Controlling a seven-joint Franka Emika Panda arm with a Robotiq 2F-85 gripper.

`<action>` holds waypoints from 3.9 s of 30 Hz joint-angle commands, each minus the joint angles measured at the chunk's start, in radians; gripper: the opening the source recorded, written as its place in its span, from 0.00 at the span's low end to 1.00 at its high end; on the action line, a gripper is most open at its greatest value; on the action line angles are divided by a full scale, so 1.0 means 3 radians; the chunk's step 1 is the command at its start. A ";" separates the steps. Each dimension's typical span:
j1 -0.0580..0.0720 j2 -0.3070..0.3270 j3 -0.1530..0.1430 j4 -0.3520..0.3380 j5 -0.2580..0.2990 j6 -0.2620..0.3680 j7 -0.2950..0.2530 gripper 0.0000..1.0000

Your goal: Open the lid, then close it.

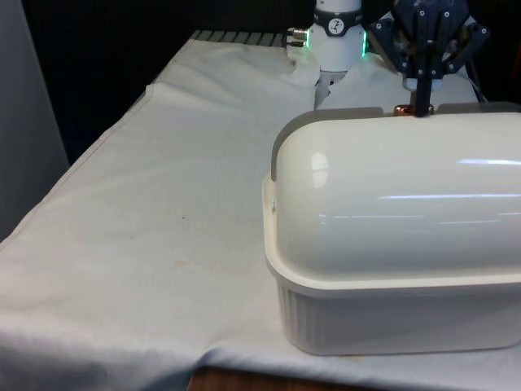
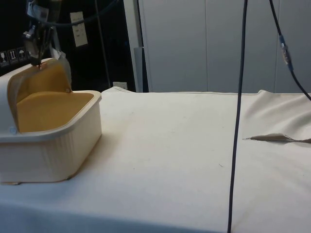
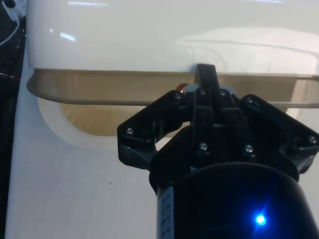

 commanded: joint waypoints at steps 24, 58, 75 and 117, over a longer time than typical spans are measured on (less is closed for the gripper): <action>0.0027 -0.0163 0.0003 -0.0120 -0.0013 -0.0537 -0.0003 0.00; 0.0017 0.0007 0.0047 -0.0027 0.0030 -0.1207 -0.0013 0.00; 0.0040 -0.0077 0.0073 -0.0237 0.0003 -0.1307 0.0030 0.00; 0.0063 -0.0763 0.0133 -0.1183 0.0000 -0.1163 0.0083 0.65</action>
